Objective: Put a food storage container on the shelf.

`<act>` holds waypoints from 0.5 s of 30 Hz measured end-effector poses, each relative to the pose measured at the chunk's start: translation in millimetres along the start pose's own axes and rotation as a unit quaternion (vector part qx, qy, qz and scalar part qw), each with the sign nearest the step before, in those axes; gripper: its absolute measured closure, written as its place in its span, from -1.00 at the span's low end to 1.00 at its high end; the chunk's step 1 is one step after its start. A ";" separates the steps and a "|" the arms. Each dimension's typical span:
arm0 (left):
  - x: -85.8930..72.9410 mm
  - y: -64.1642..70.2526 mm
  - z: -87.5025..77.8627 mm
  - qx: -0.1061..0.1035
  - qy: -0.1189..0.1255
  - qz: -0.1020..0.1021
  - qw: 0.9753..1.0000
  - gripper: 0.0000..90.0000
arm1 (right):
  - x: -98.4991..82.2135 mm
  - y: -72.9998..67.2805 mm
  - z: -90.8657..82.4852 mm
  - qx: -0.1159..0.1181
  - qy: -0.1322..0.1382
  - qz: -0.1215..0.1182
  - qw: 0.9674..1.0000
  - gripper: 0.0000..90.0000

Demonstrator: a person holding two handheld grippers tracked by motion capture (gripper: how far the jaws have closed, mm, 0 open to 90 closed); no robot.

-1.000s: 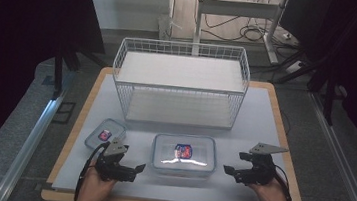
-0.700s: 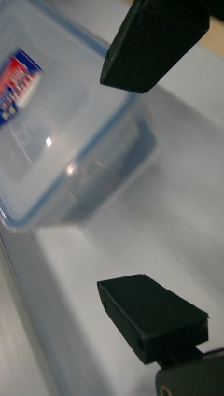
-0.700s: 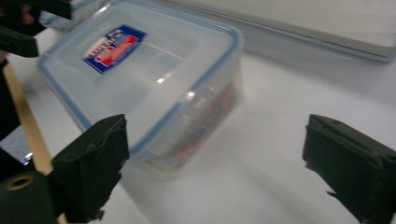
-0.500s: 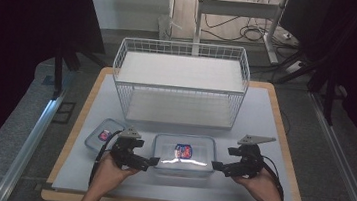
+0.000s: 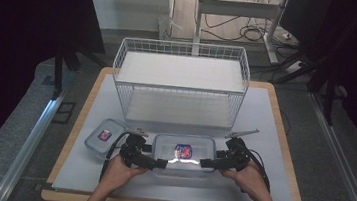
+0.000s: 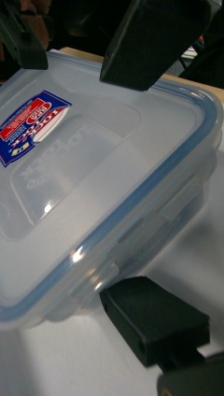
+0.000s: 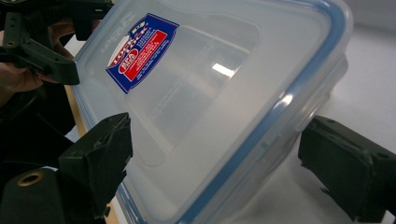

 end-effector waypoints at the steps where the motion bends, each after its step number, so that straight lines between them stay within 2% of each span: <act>1: -0.6 -0.2 -0.9 -0.001 0.002 -0.007 1.000 -0.88 | -0.5 0.1 -1.6 0.001 0.001 0.000 1.000 -0.67; 6: -3.6 1.7 -7.6 0.001 0.013 -0.015 1.000 -0.69 | -4.4 -0.6 -6.1 0.008 0.004 -0.001 1.000 -0.57; 7: -6.4 3.2 -12.0 -0.002 0.019 -0.020 1.000 -0.63 | -5.6 -0.9 -10.2 0.011 0.013 0.005 1.000 -0.44; 8: -6.4 3.2 -12.0 -0.002 0.019 -0.020 1.000 -0.55 | -5.6 -0.9 -10.2 0.011 0.013 0.005 1.000 -0.44; 9: -9.9 4.0 -17.0 -0.005 0.031 -0.024 0.999 -0.48 | -6.5 -0.3 -15.1 0.015 0.024 0.003 1.000 -0.30; 14: -15.9 6.1 -22.5 -0.012 0.046 -0.029 0.998 -0.27 | -8.8 -2.6 -20.1 0.017 0.033 -0.001 0.999 -0.18; 15: -17.7 6.6 -24.5 -0.015 0.054 -0.033 0.998 -0.20 | -10.5 -4.1 -23.1 0.017 0.038 -0.005 0.999 -0.10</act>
Point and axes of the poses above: each handheld gripper's, and its own axes: z roughly forward along the jaws, x roughly out of its top, y roughly to its right, the point moved 2 cm from there along z, roughly forward along the jaws
